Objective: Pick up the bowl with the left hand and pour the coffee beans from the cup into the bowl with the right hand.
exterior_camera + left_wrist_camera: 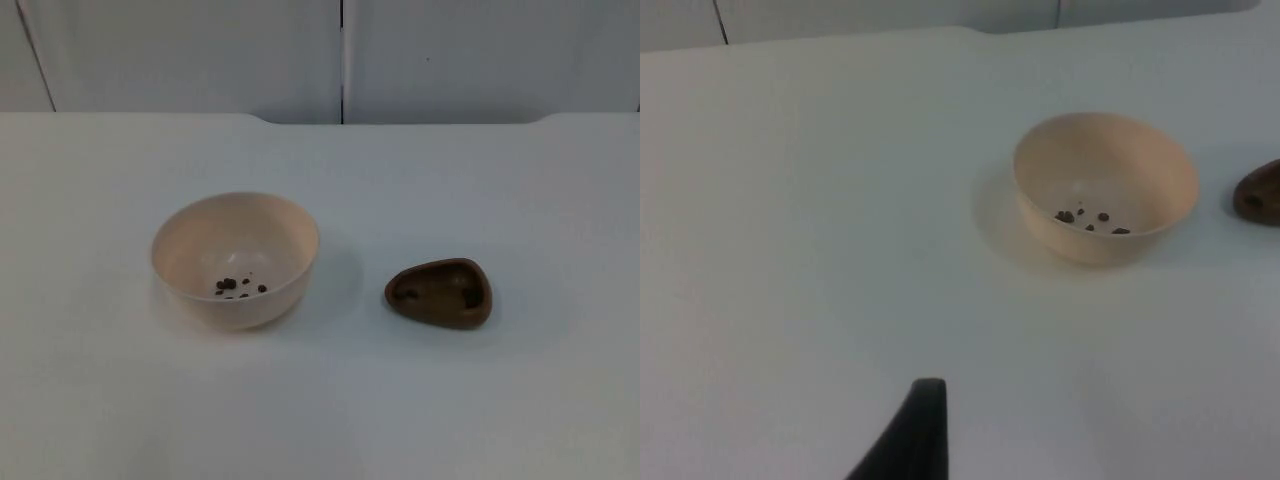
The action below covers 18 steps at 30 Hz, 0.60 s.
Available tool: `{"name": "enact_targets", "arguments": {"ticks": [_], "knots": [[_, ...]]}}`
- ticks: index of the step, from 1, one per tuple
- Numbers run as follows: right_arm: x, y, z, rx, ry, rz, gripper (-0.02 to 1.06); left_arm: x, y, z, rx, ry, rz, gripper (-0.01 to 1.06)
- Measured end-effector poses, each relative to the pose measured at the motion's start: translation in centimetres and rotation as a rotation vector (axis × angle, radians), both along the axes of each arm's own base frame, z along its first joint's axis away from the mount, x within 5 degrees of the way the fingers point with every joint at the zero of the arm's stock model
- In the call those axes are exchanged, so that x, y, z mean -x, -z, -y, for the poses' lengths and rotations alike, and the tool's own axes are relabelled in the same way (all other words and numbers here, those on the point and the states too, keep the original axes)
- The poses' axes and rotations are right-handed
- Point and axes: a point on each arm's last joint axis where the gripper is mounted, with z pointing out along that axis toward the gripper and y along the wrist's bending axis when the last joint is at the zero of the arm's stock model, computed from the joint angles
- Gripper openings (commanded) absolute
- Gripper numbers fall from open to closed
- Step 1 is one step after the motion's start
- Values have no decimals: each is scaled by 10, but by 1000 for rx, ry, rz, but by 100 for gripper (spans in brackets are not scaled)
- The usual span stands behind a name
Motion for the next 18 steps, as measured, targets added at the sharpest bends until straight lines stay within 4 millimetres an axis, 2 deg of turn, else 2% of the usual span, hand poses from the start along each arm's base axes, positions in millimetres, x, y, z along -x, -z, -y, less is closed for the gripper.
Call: {"name": "enact_targets", "arguments": {"ticks": [18], "knots": [[0, 0, -1, -4, 20, -2, 105, 0, 0, 0, 4, -2, -1, 105]]}}
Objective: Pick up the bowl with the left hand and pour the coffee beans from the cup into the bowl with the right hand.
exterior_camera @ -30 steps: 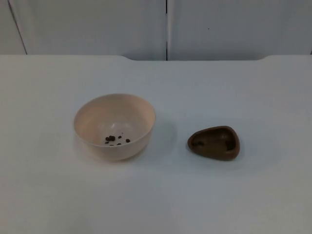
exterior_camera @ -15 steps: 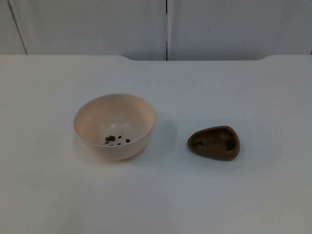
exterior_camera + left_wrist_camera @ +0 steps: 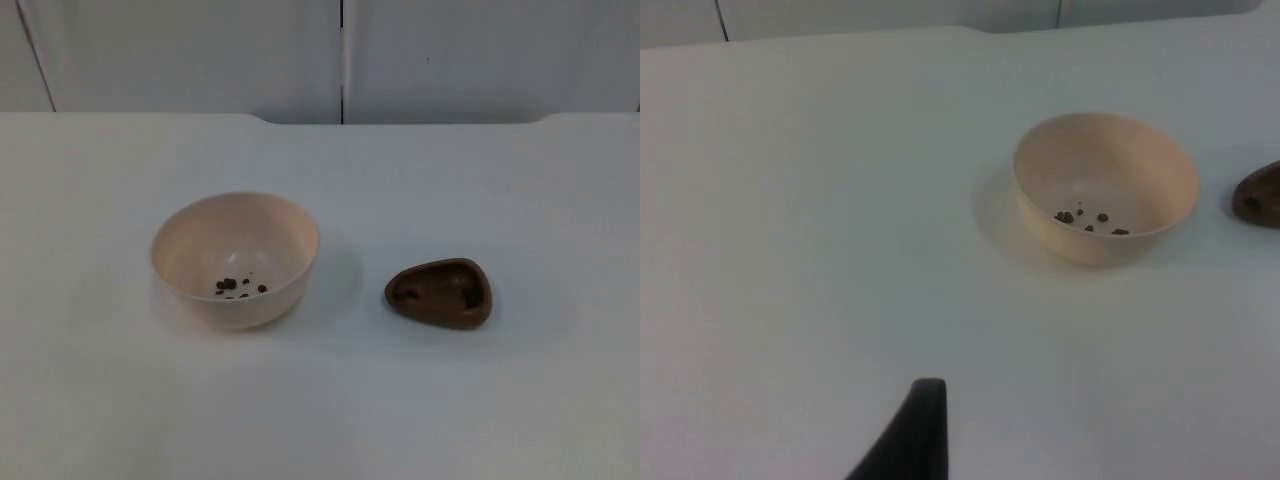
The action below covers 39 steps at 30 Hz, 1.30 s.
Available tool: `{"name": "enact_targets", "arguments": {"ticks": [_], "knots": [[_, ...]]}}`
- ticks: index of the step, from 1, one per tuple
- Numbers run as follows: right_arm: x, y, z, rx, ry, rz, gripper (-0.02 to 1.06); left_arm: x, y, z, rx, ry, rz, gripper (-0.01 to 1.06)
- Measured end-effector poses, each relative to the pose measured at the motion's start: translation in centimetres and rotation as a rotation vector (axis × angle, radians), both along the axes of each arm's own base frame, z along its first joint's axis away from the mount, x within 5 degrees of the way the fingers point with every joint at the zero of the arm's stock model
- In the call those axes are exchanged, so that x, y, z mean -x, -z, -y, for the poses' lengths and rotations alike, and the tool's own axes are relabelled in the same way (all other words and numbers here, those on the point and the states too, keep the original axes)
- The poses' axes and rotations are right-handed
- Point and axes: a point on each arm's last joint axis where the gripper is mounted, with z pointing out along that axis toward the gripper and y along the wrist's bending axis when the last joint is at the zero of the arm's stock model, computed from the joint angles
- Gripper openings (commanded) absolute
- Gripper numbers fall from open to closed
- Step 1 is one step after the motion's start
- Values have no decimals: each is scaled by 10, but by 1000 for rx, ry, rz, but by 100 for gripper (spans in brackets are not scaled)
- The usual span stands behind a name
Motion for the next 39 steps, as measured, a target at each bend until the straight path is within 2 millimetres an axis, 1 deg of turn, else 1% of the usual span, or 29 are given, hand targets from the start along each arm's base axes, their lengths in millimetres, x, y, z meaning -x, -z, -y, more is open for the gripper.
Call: {"name": "enact_targets", "arguments": {"ticks": [9, 14, 19, 31, 39], "knots": [[0, 0, -1, 4, 143, 2, 105, 0, 0, 0, 2, -1, 0, 105], [0, 0, -1, 5, 259, 0, 105, 0, 0, 0, 2, -1, 0, 105], [1, 0, -2, 4, 318, -1, 105, 0, 0, 0, 2, -1, 0, 105], [1, 0, -2, -2, 324, -2, 105, 0, 0, 0, 3, -9, -1, 105], [1, 0, -2, -2, 324, -2, 105, -1, 0, 0, -3, -128, 0, 105]]}}
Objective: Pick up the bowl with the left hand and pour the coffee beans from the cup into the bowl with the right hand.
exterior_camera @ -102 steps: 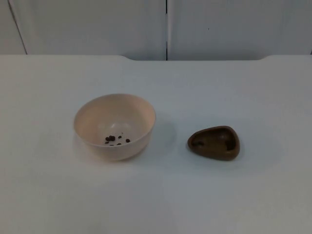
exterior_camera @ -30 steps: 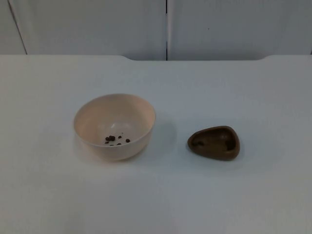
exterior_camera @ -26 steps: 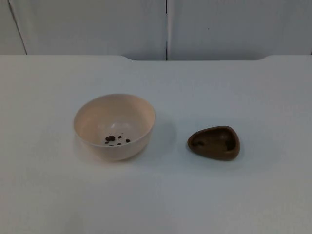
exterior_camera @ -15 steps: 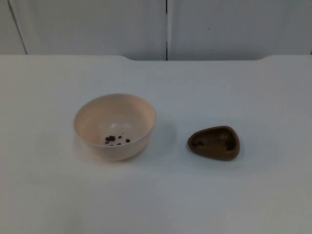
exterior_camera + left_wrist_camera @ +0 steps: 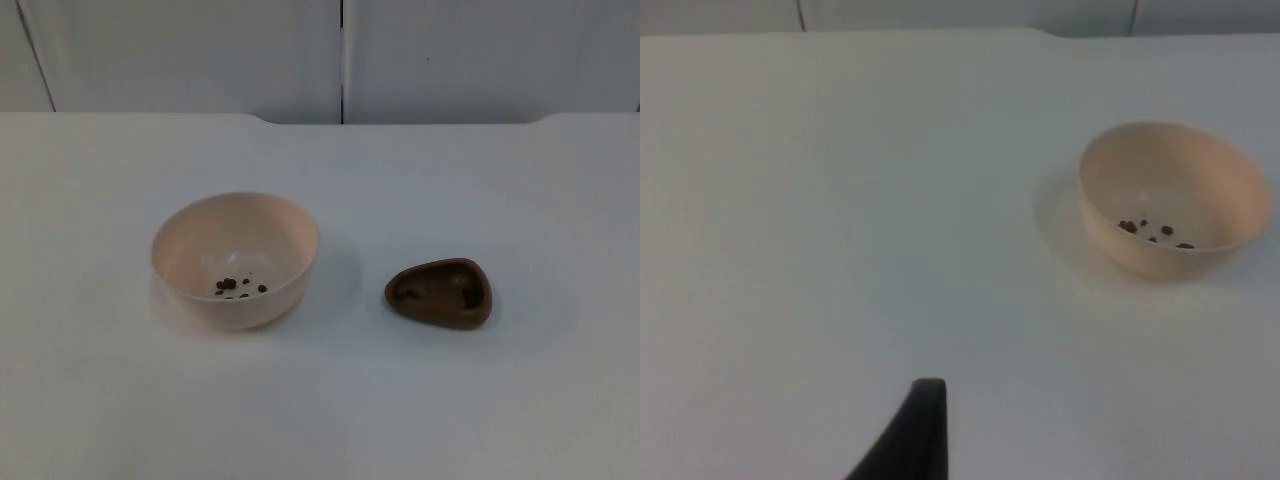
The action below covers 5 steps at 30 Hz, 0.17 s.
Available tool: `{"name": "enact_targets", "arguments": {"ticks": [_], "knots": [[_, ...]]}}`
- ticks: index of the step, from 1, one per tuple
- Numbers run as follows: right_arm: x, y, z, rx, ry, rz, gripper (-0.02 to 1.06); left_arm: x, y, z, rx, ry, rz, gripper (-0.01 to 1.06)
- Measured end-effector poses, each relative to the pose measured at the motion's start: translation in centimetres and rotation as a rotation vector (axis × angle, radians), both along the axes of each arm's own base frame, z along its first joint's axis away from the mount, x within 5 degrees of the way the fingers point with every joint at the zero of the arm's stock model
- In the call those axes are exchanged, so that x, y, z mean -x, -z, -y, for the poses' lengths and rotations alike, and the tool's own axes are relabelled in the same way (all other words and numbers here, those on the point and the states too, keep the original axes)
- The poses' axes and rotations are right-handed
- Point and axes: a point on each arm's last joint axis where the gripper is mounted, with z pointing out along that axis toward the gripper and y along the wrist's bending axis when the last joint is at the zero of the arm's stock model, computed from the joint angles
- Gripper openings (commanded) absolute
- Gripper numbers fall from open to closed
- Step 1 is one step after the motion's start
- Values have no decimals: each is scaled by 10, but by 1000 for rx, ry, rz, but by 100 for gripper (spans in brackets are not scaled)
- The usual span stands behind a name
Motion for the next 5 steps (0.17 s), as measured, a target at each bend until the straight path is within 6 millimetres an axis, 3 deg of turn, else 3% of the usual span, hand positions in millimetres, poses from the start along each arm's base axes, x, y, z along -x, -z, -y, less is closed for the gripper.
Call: {"name": "enact_targets", "arguments": {"ticks": [5], "knots": [[0, 0, 0, 0, 0, 0, 105, 0, 0, 0, -2, -75, 0, 105]]}}
